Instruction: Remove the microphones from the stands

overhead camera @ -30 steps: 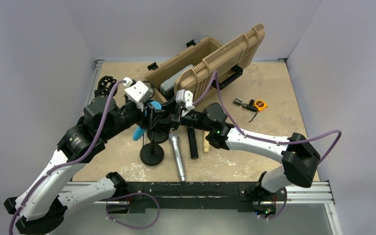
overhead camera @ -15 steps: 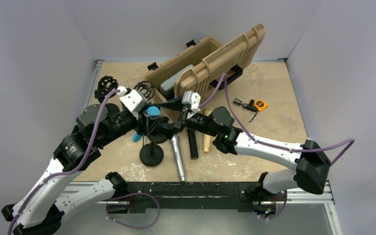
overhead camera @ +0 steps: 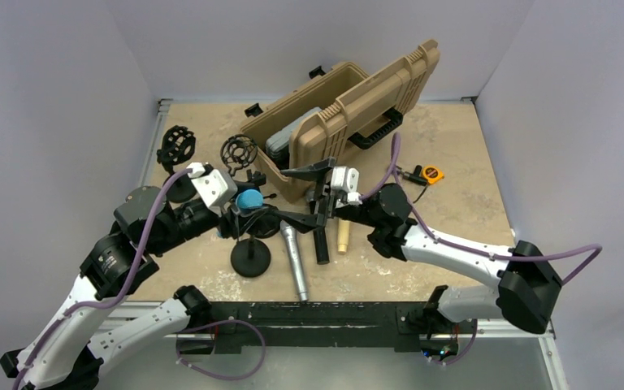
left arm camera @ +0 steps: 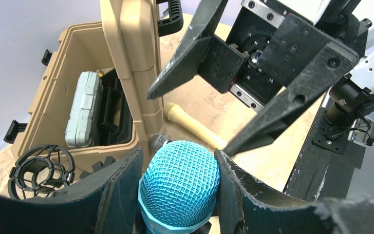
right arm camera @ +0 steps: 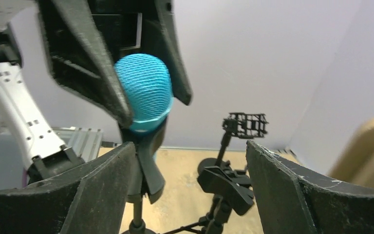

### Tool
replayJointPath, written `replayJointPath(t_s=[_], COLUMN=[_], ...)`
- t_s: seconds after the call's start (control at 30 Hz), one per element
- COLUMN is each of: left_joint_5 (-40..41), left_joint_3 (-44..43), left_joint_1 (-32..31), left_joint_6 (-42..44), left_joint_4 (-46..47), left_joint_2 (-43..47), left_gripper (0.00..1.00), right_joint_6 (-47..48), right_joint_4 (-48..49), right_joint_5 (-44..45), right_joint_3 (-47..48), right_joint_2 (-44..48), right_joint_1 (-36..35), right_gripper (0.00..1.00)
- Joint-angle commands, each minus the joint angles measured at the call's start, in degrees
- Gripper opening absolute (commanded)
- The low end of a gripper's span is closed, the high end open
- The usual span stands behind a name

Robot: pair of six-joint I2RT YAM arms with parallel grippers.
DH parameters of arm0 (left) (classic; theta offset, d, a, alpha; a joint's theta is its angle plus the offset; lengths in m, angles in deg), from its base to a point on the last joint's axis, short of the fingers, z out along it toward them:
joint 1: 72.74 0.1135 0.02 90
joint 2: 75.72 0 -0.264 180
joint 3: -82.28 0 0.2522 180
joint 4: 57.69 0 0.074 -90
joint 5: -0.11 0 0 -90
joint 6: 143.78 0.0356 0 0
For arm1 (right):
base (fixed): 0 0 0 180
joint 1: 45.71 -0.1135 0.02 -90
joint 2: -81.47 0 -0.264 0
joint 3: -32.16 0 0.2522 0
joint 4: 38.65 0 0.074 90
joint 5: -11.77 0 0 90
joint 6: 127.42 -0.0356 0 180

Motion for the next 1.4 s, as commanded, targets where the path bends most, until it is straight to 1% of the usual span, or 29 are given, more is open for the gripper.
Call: replayJointPath(t_s=[0.0,0.23,0.37,0.53,0.77,0.9,1.1,1.37], left_joint_5=[-0.03,3.62,4.69,3.97,2.90,2.66,2.72,2.76], left_joint_3=[1.35,2.89,3.87,4.81,5.29,5.35,5.16,5.17], left_joint_1=[0.30,0.21,0.19,0.26,0.22,0.24,0.22,0.21], left_joint_6=[1.56,-0.83,-1.38,-1.66,-2.24,-2.25,-2.12,-2.21], left_joint_4=[-0.29,2.82,4.14,5.00,5.44,5.72,5.72,5.56], left_joint_2=[-0.46,0.96,2.07,3.32,3.06,3.01,2.99,3.00], left_gripper=[0.00,0.00,0.00,0.00,0.00,0.00,0.00,0.00], right_joint_6=[0.12,-4.66,-4.70,-6.34,-8.16,-8.46,-8.30,-8.00], right_joint_4=[8.07,13.58,13.53,16.52,19.02,19.69,19.16,18.38], right_joint_5=[-7.76,-7.67,-1.57,2.25,-0.25,-0.46,-0.56,0.01], right_joint_3=[0.61,-1.68,-1.20,-2.16,-2.37,-3.37,-3.65,-3.26], right_joint_2=[-2.85,-5.04,-6.62,-7.80,-10.31,-10.51,-11.03,-11.58], right_joint_1=[-0.98,-3.11,-5.40,-5.52,-5.52,-5.53,-5.71,-5.85], right_gripper=[0.82,0.82,0.80,0.79,0.75,0.75,0.74,0.69])
